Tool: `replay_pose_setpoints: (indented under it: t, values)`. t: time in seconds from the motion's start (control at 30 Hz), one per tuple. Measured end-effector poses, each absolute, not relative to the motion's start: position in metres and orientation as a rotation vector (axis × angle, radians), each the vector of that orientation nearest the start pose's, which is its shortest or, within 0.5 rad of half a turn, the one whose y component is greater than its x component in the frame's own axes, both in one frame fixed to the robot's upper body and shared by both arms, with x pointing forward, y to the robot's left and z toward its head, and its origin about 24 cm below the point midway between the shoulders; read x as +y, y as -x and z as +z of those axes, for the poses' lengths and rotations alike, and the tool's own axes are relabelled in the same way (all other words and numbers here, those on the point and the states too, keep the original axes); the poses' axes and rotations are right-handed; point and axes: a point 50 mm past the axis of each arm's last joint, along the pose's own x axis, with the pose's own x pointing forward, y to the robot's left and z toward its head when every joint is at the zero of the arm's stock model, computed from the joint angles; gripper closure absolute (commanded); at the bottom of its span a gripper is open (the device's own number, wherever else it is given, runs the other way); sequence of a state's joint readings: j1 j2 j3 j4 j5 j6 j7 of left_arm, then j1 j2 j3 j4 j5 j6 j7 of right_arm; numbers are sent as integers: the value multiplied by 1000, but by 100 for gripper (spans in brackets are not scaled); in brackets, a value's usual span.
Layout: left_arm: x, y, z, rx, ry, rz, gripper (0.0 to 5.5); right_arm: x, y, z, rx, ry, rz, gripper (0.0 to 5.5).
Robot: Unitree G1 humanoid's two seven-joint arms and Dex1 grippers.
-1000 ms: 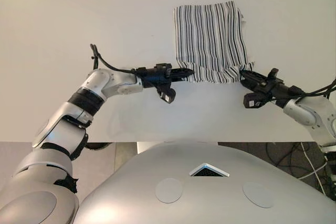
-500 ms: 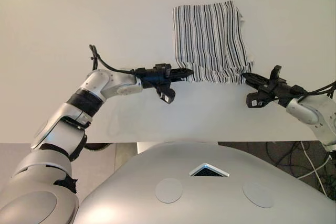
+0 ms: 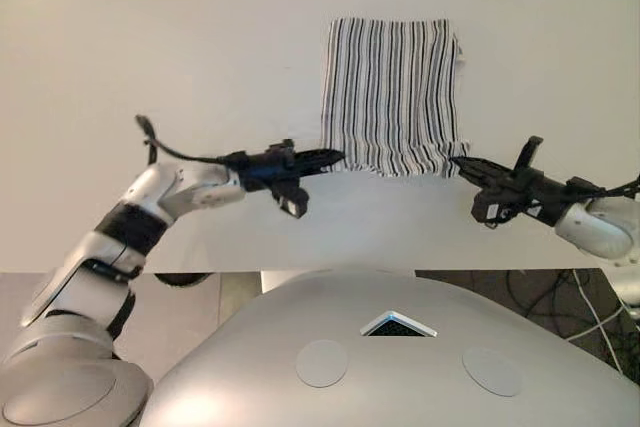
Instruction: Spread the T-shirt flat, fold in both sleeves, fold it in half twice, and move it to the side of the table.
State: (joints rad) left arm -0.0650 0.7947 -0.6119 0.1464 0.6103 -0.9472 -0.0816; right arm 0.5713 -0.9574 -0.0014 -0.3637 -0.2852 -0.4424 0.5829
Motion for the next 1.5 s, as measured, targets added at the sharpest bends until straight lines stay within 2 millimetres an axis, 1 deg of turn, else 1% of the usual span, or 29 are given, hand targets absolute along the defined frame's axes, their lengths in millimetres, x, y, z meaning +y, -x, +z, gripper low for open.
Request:
replay_pose_setpoints:
  t: [0.07, 0.1, 0.13, 0.2, 0.23, 0.33, 0.4, 0.47, 0.5, 0.57, 0.6, 0.63, 0.67, 0.73, 0.77, 0.87, 0.93, 0.97, 1.0, 1.03, 1.1, 1.17, 1.27, 1.3, 1.37, 1.43, 1.5]
  values:
    - [152, -151, 24, -533, -1001, -1323, 542, -223, -112, 71, 180, 1051, 1139, 550]
    - [152, -145, 27, -531, -977, -1327, 542, -223, -108, 74, 184, 1034, 1146, 550]
    - [153, -138, 34, -547, -945, -1327, 542, -225, -104, 79, 195, 1018, 1152, 550]
    - [155, -134, 47, -555, -908, -1316, 542, -226, -98, 85, 202, 1004, 1164, 550]
    - [160, -129, 58, -549, -868, -1313, 542, -227, -91, 90, 210, 993, 1185, 550]
    - [169, -124, 87, -533, -795, -1300, 542, -227, -77, 100, 211, 968, 1224, 550]
    - [169, -122, 100, -525, -756, -1301, 542, -225, -79, 109, 164, 967, 1210, 550]
    - [167, -124, 107, -508, -739, -1284, 542, -224, -89, 117, 124, 978, 1167, 550]
    - [167, -130, 107, -503, -752, -1257, 542, -224, -97, 119, 101, 1003, 1137, 550]
    - [164, -154, 106, -508, -816, -1152, 542, -226, -122, 124, 50, 1072, 1052, 550]
    - [162, -168, 102, -501, -849, -1098, 542, -227, -136, 124, 34, 1093, 1017, 550]
    - [161, -177, 99, -499, -879, -1067, 542, -227, -146, 124, 23, 1119, 1001, 550]
    - [160, -189, 94, -495, -914, -1035, 542, -226, -159, 123, 17, 1133, 987, 550]
    - [158, -201, 83, -470, -967, -1013, 542, -224, -175, 120, 21, 1153, 992, 550]
    - [159, -210, 73, -440, -1007, -997, 542, -221, -187, 118, 23, 1169, 1006, 550]
    - [163, -225, 56, -385, -1062, -973, 542, -216, -206, 113, 42, 1182, 1059, 550]
    - [163, -233, 43, -345, -1094, -993, 542, -214, -220, 108, 74, 1202, 1088, 550]
    - [162, -236, 34, -321, -1120, -1012, 508, -213, -228, 103, 93, 1205, 1104, 550]
    - [162, -238, 24, -290, -1146, -1033, 499, -211, -235, 97, 111, 1208, 1117, 550]
    - [162, -241, 20, -285, -1154, -1032, 473, -210, -240, 92, 125, 1201, 1123, 515]
    - [165, -251, 17, -265, -1198, -1032, 439, -207, -255, 87, 140, 1188, 1110, 485]
    - [165, -254, 14, -266, -1201, -1025, 397, -205, -263, 80, 154, 1161, 1103, 443]
    - [165, -255, 9, -264, -1163, -979, 340, -209, -267, 71, 170, 1110, 1052, 390]
    - [165, -257, 9, -265, -1133, -936, 324, -211, -269, 70, 164, 1091, 1023, 387]
    - [166, -263, 11, -259, -1054, -816, 324, -215, -271, 74, 126, 1029, 953, 387]
    - [171, -272, 21, -281, -963, -675, 324, -224, -271, 78, 115, 957, 869, 387]
    - [174, -278, 32, -311, -901, -575, 324, -234, -270, 78, 131, 885, 785, 387]
